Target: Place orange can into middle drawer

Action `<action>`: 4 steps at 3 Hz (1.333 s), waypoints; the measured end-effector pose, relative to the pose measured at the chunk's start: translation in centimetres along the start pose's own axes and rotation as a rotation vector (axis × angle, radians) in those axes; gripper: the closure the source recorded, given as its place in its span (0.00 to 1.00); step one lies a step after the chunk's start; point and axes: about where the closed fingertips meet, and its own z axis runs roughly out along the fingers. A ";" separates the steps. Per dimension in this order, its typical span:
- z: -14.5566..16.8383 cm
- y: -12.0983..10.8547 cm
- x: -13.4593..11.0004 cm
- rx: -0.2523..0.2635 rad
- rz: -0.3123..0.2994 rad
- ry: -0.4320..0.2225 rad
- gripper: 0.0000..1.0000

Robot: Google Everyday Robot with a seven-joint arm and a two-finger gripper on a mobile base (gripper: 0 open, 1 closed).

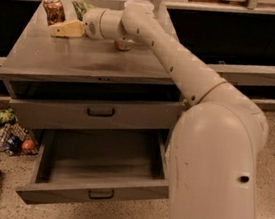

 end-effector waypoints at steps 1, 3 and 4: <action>2.4 0.6 -0.6 -0.044 0.023 -0.033 0.00; 5.7 0.8 -1.6 -0.093 -0.003 -0.028 0.00; 7.3 -0.4 -1.1 -0.071 0.002 0.007 0.00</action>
Offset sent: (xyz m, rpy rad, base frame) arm 0.0154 0.0578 0.0225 0.0690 -0.0216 0.1152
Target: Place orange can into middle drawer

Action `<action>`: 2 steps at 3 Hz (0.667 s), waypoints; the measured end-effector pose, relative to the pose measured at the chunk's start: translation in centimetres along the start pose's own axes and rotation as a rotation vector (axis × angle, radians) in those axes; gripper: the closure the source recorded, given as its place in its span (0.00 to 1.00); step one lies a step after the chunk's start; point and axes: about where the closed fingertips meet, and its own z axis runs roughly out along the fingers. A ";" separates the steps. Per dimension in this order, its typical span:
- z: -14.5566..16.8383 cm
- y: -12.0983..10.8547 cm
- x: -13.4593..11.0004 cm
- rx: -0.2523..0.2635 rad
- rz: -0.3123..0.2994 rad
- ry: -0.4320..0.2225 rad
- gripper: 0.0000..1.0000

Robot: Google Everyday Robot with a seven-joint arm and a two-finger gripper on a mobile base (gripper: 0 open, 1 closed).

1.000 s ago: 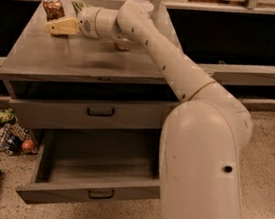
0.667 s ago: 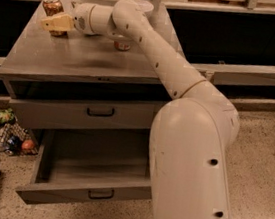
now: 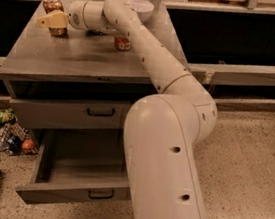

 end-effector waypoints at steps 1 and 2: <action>1.1 -3.1 1.7 0.088 0.037 0.064 0.00; 1.6 -5.0 2.2 0.149 0.048 0.084 0.00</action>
Offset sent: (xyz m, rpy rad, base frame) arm 0.0812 -0.0148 -0.0255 -0.0985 0.0571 -0.2392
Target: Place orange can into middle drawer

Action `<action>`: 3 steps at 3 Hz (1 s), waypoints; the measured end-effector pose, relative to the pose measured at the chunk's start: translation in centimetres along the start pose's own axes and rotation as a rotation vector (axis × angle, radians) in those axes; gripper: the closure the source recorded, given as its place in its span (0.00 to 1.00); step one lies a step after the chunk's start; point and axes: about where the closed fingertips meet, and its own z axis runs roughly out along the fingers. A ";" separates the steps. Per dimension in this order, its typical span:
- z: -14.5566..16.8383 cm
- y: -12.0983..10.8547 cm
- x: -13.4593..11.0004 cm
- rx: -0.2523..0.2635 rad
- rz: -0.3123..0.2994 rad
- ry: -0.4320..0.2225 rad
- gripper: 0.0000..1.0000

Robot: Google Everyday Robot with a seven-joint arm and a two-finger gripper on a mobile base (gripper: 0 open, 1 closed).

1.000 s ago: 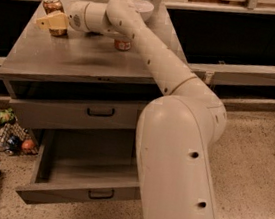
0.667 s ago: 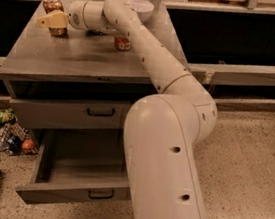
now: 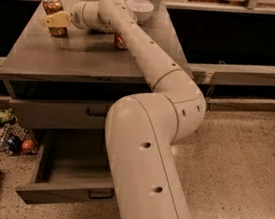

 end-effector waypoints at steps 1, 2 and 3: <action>0.9 -0.1 -1.6 0.028 -0.038 -0.027 0.00; 2.7 0.7 -1.8 0.006 -0.064 -0.043 0.21; 3.8 1.4 -1.1 -0.026 -0.069 -0.033 0.44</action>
Offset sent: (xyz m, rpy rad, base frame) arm 0.0228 0.0381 0.0196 0.0225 -0.1089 0.0180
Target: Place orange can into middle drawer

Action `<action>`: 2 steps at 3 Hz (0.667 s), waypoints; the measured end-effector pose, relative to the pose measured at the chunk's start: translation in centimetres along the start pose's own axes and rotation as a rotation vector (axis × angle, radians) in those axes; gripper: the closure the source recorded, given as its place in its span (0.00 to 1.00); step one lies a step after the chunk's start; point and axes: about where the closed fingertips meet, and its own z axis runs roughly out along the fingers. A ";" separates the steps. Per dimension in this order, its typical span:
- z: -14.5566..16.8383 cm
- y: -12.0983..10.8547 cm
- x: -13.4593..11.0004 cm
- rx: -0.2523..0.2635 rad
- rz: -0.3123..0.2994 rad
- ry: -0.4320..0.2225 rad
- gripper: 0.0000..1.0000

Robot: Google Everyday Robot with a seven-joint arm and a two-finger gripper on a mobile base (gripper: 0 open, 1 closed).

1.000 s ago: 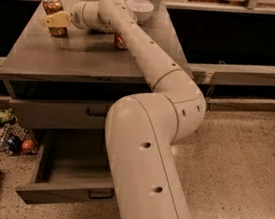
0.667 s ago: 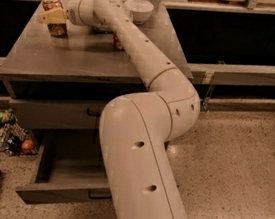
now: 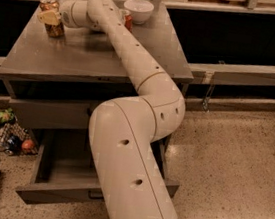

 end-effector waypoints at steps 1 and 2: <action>0.1 0.5 0.5 -0.037 -0.016 0.006 0.76; -2.8 0.2 -0.9 -0.074 -0.024 -0.050 0.98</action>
Offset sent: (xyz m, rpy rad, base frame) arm -0.0370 -0.0623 0.0393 0.1146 -0.0677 0.1257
